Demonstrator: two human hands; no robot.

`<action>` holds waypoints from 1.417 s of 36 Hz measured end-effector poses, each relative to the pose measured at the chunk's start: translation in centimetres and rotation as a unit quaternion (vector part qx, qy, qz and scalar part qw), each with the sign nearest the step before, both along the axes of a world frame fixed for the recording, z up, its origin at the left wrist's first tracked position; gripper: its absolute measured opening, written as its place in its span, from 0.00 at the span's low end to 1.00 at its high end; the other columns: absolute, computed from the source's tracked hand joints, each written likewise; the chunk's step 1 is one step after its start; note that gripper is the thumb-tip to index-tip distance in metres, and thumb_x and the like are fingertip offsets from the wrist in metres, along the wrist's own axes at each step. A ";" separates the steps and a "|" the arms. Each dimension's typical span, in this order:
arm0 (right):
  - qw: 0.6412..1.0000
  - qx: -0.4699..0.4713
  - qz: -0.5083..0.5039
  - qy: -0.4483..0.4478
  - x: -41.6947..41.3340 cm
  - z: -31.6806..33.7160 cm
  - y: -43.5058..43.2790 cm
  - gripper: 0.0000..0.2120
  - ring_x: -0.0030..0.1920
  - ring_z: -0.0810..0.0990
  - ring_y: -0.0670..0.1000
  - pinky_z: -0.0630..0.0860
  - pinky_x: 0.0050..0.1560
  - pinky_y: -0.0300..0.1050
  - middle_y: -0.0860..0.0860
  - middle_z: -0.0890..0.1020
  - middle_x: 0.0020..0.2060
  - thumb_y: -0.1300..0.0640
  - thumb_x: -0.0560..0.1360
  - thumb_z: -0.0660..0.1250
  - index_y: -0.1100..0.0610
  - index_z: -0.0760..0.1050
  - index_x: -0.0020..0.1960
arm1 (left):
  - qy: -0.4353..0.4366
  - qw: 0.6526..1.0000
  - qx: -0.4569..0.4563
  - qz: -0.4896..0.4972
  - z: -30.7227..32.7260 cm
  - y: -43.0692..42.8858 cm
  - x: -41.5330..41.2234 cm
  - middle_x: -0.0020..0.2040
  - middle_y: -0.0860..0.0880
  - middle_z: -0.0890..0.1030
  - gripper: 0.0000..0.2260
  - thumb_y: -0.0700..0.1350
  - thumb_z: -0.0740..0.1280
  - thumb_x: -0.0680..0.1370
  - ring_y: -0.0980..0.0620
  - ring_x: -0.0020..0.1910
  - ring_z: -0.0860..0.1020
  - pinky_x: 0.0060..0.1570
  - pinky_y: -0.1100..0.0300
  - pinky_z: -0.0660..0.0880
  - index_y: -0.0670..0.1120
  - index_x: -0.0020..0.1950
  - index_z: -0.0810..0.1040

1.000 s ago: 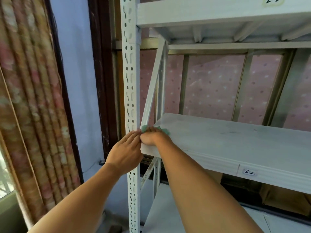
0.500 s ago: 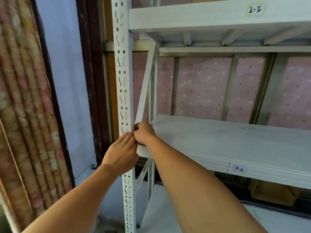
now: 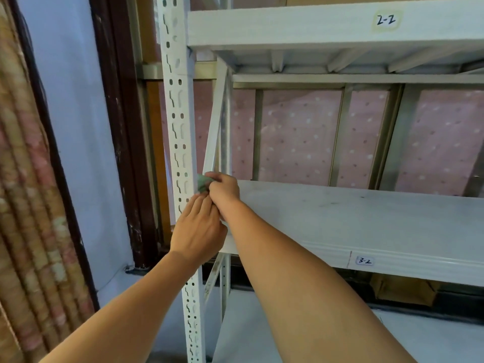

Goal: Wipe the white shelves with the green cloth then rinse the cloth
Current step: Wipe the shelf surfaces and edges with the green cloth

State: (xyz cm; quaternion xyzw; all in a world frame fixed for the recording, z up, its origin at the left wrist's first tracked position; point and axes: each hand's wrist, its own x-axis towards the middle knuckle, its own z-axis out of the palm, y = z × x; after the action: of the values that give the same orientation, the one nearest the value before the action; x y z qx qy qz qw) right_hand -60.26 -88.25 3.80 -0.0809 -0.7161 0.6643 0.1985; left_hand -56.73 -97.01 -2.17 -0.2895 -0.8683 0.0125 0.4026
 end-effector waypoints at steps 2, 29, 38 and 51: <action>1.000 0.001 -0.010 -0.004 -0.6 0.1 0.6 0.19 0.55 0.82 0.54 0.78 0.62 0.46 0.50 0.83 0.56 0.69 0.75 0.60 0.52 0.83 0.56 | -0.006 1.000 0.008 -0.006 0.0 0.8 -0.4 0.60 0.36 0.78 0.20 0.43 0.65 0.75 0.38 0.63 0.74 0.70 0.45 0.66 0.34 0.64 0.76; 0.854 0.511 -0.027 -0.096 -7.6 -0.8 7.8 0.20 0.54 0.80 0.55 0.72 0.42 0.45 0.53 0.81 0.51 0.40 0.76 0.68 0.56 0.79 0.56 | -0.240 0.958 0.109 0.112 1.6 8.3 -5.5 0.41 0.49 0.79 0.07 0.49 0.61 0.77 0.48 0.35 0.74 0.36 0.56 0.73 0.50 0.43 0.76; 0.832 0.546 0.055 -0.083 -8.0 -0.2 7.8 0.12 0.45 0.80 0.57 0.71 0.40 0.46 0.53 0.76 0.39 0.46 0.78 0.66 0.55 0.74 0.50 | -0.260 0.955 0.097 0.109 2.0 7.5 -6.6 0.41 0.50 0.77 0.09 0.49 0.60 0.78 0.48 0.37 0.74 0.37 0.57 0.72 0.50 0.50 0.79; 0.774 0.626 -0.003 -0.095 -7.2 -2.5 7.5 0.13 0.54 0.81 0.56 0.71 0.46 0.46 0.54 0.82 0.54 0.56 0.83 0.57 0.55 0.79 0.59 | -0.292 0.931 0.214 0.053 2.6 7.0 -7.2 0.47 0.45 0.76 0.07 0.36 0.61 0.77 0.42 0.49 0.77 0.49 0.52 0.76 0.43 0.53 0.73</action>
State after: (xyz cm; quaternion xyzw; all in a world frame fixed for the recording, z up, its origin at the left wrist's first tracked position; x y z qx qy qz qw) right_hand -67.42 -80.76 1.32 -0.0036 -0.9888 0.0578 0.1376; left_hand -63.95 -90.03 0.46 -0.1404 -0.9437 -0.2375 0.1824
